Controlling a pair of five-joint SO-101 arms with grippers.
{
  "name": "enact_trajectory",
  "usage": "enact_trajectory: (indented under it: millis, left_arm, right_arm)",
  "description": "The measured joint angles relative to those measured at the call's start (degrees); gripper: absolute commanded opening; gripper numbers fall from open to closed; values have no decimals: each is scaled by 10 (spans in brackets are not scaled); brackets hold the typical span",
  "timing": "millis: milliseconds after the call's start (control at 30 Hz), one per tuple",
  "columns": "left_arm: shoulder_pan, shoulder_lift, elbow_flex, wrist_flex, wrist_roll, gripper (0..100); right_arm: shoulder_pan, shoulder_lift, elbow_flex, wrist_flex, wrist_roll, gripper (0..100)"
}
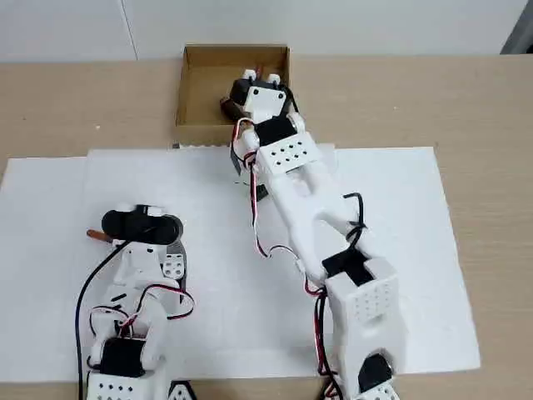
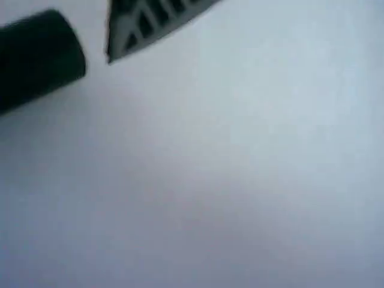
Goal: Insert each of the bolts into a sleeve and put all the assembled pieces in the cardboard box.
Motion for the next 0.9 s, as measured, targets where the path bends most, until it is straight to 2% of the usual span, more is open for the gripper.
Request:
enact_trajectory:
  millis: [900]
  left_arm:
    - [0,0,0,0,0,6]
  right_arm:
    - [6,69,-3,-35,-21,197]
